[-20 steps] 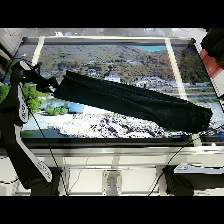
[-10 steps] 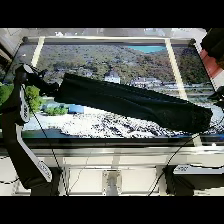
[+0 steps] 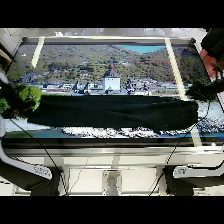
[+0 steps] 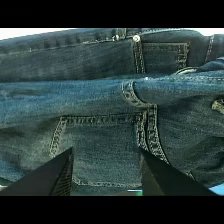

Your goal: Fold the clothes and pants, and hang the long-sleeved shirts on hangers.

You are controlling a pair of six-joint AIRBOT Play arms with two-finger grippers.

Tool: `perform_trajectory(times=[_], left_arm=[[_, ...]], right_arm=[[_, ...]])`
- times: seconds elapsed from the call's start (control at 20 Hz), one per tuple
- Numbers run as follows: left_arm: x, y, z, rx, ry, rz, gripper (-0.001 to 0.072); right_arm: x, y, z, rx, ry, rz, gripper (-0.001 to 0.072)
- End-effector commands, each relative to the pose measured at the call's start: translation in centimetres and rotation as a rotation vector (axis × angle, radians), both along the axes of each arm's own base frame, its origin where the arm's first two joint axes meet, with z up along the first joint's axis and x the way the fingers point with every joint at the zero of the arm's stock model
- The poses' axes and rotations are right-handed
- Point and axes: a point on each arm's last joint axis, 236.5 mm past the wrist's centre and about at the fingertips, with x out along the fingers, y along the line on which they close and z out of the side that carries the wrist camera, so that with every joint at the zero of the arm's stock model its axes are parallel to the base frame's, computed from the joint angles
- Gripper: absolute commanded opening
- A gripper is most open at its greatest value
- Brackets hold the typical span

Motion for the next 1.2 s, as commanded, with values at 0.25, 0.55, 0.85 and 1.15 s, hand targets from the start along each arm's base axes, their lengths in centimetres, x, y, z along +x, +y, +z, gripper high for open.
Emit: perform_trajectory(times=[0.25, 0.55, 0.85, 1.15], left_arm=[[-13.9, 1.8, -3.2, 0.025, 0.040, 0.194, 0.0051], [-8.8, 3.7, -2.3, 0.104, -0.232, 0.133, 0.0585], [1.0, 2.3, -0.9, 0.012, -0.659, 0.127, 0.0585], [3.6, 3.4, -0.5, 0.047, -0.765, 0.151, 0.0577]], right_arm=[[0.7, 5.8, -0.5, -0.062, 0.015, 0.203, 0.0446], [0.3, 4.4, -0.9, -0.117, 0.037, 0.208, 0.0446], [-0.5, 4.6, -0.9, -0.101, 0.076, 0.180, 0.0446], [-1.1, 4.9, -0.9, -0.078, 0.120, 0.126, 0.0446]])
